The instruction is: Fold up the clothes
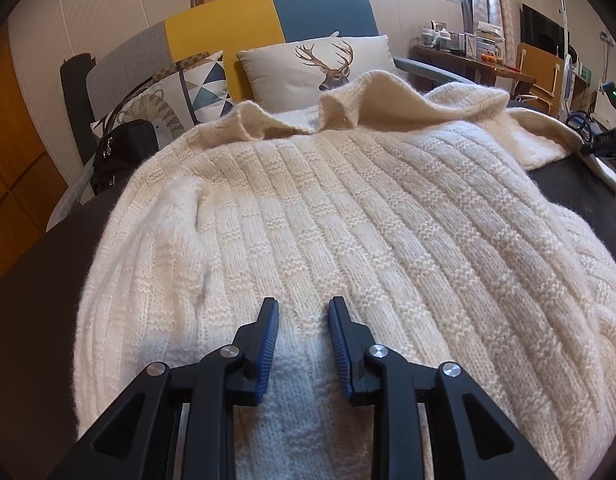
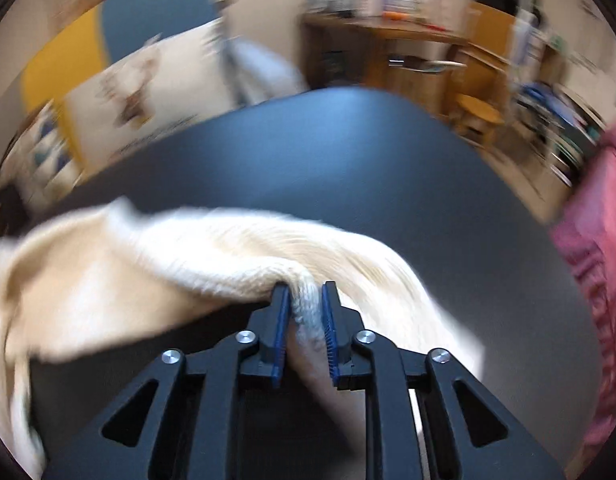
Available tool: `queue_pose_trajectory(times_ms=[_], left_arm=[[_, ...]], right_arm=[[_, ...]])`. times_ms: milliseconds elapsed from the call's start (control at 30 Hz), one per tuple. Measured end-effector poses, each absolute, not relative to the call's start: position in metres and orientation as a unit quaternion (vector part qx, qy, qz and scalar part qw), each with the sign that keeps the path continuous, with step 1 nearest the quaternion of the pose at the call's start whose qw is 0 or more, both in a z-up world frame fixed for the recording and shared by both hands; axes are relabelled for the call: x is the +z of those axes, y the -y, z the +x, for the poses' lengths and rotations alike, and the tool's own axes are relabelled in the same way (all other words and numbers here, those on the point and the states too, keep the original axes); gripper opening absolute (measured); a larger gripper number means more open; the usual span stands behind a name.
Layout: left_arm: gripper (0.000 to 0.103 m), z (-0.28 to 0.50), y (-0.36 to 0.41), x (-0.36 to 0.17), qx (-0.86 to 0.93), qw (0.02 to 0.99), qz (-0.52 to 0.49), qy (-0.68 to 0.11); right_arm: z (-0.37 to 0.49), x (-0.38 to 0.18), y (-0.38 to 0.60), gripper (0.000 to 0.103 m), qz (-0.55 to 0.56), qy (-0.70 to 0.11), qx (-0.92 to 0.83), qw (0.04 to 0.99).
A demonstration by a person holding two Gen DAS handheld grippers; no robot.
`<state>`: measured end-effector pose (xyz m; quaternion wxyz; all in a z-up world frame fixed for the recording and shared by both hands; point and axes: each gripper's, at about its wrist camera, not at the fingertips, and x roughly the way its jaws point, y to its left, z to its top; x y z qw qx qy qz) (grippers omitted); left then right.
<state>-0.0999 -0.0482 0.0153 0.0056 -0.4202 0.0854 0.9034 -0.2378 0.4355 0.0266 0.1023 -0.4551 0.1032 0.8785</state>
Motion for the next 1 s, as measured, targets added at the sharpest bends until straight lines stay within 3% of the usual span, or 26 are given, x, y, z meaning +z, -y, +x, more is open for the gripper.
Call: queue_pose_trajectory(times_ms=[167, 400, 533, 767, 1000], left_arm=[[0.026, -0.100, 0.047, 0.015, 0.903, 0.005, -0.421, -0.085], [0.023, -0.107, 0.031, 0.020, 0.897, 0.010, -0.426, -0.121], [0.022, -0.140, 0.000, 0.039, 0.898, 0.042, -0.412, -0.147], [0.022, -0.239, -0.062, 0.055, 0.882, 0.114, -0.431, -0.152], [0.022, -0.316, -0.084, 0.040, 0.867, 0.086, -0.456, -0.180]], right_arm=[[-0.235, 0.059, -0.454, 0.022, -0.392, -0.138, 0.902, 0.114], [-0.226, 0.089, -0.411, 0.022, -0.373, -0.116, 0.921, -0.007], [-0.226, 0.073, -0.340, 0.011, -0.417, -0.017, 0.905, -0.087], [-0.273, 0.033, -0.311, 0.011, -0.477, 0.000, 0.877, -0.055], [-0.266, 0.016, -0.314, 0.011, -0.491, 0.045, 0.868, -0.062]])
